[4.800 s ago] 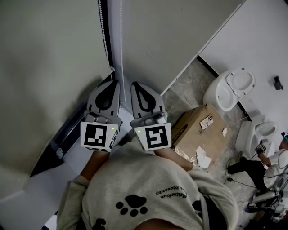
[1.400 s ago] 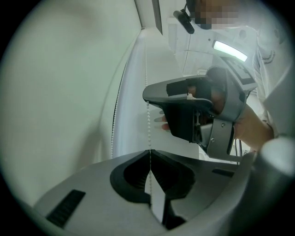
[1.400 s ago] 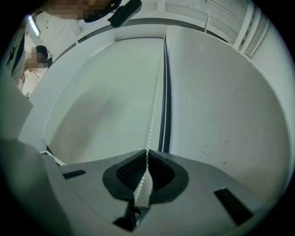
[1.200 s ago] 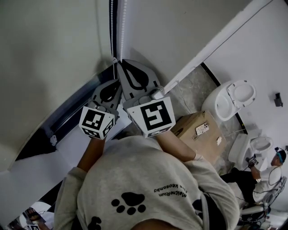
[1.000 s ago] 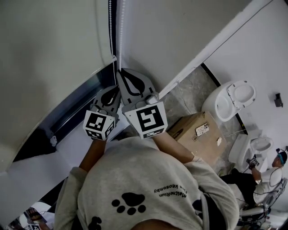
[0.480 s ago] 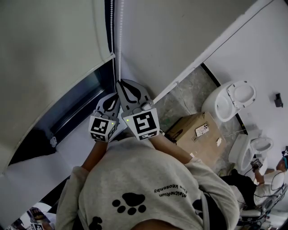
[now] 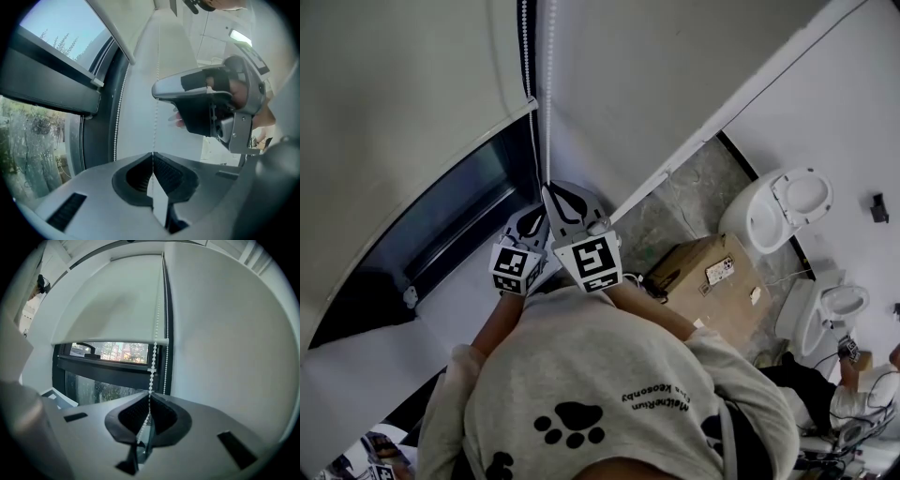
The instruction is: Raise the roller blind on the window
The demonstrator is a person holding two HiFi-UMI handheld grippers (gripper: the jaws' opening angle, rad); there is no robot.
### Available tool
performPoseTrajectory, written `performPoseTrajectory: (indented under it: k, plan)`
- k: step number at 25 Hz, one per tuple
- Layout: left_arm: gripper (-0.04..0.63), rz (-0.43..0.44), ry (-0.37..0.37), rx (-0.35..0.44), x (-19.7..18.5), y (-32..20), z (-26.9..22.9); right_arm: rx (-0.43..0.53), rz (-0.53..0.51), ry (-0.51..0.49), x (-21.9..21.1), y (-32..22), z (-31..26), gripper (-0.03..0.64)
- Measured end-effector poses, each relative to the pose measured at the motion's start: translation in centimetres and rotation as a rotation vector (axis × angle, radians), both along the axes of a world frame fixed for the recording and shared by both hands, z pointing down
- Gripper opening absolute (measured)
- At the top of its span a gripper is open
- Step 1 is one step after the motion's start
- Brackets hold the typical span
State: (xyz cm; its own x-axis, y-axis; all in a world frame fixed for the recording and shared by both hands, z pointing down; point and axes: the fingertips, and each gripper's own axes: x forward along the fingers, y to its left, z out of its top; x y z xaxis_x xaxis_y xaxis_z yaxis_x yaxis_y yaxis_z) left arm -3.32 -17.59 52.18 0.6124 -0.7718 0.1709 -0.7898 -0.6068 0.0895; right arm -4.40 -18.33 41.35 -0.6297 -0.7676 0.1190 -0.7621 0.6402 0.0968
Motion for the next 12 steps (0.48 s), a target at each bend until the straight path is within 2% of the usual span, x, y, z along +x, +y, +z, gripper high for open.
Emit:
performPoseTrajectory:
  k: [7,12]
  plan:
    - [0.012,-0.028,-0.017,0.006,-0.5,-0.31,0.32,0.009,-0.005,-0.006,-0.3,-0.19,0.32,0.014]
    - [0.014,-0.028,-0.057,0.007,-0.73,0.15,-0.08,0.009,-0.004,-0.02,-0.13,-0.15,0.02,0.014]
